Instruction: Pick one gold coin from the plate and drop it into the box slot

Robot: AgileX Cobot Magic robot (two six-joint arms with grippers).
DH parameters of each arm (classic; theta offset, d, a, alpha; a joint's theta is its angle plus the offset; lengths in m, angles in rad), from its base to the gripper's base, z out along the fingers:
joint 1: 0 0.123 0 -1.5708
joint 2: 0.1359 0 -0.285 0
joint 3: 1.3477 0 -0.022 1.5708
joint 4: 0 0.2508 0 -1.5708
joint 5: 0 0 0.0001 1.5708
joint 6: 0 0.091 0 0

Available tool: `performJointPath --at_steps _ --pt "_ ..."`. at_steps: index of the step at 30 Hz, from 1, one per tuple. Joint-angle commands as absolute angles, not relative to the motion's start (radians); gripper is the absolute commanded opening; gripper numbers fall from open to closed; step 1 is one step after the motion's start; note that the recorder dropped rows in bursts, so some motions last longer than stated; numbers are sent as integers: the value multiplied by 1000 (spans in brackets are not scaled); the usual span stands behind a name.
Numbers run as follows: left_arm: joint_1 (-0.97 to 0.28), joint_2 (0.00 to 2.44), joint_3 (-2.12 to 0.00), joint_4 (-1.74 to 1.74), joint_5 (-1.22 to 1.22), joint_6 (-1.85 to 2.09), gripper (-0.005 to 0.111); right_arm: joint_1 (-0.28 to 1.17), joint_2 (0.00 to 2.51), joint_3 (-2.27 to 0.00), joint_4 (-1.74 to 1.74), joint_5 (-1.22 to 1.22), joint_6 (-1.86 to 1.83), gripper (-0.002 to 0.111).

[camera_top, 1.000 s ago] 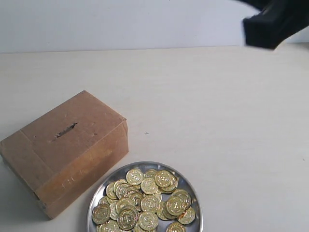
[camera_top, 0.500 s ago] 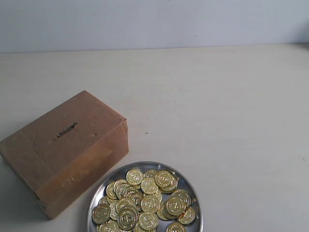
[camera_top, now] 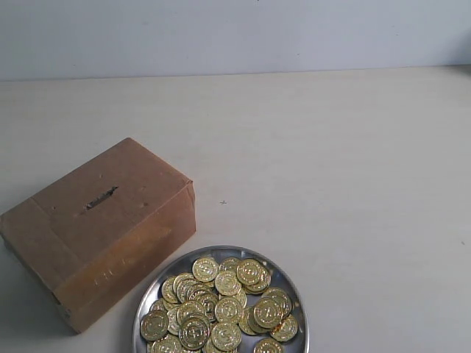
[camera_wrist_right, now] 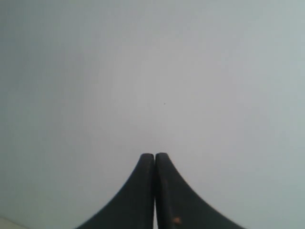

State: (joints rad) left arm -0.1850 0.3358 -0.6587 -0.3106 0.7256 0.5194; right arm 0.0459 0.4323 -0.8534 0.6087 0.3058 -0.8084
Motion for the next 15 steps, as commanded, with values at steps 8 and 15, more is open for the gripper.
performJointPath --at_steps 8,15 --pt "-183 288 -620 -318 691 516 0 40 402 -845 430 309 -805 0" --pt "-182 183 -450 -300 506 516 0 40 401 -836 269 302 -805 0"
